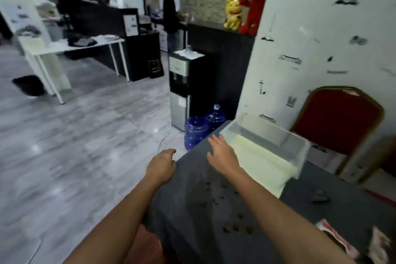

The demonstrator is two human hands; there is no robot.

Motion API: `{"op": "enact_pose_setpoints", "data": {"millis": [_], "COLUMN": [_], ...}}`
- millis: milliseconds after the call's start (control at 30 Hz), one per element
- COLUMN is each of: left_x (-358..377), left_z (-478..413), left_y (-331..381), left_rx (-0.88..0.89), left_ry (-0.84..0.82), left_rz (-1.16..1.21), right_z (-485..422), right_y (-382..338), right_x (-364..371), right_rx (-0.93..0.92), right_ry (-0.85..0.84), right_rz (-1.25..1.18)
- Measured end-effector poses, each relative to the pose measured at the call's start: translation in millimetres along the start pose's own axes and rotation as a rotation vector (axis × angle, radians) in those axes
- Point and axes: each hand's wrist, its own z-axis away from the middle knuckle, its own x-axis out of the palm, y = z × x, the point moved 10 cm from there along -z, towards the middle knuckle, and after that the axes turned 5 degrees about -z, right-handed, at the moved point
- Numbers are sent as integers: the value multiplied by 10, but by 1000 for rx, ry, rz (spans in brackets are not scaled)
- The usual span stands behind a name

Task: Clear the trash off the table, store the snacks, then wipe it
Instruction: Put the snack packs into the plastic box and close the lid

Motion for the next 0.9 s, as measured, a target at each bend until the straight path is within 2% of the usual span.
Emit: {"op": "enact_pose_setpoints", "data": {"millis": [133, 300, 433, 633, 767, 900], "left_x": [168, 436, 653, 804, 928, 958], "left_z": [-375, -545, -710, -1217, -1461, -1647], "left_y": [944, 1685, 1907, 1993, 2018, 2120], "left_rx": [224, 372, 382, 373, 399, 425], "left_ry": [19, 105, 91, -18, -138, -207], "left_rz": [16, 32, 3, -125, -155, 72], "right_z": [101, 384, 639, 668, 754, 890], "right_y": [877, 1742, 2197, 2418, 2538, 2721], "right_x": [-574, -927, -953, -904, -840, -726], "right_rx": [182, 400, 590, 734, 837, 1017], "right_ry": [175, 263, 268, 282, 324, 445], "right_rz": [62, 134, 113, 21, -146, -513]}}
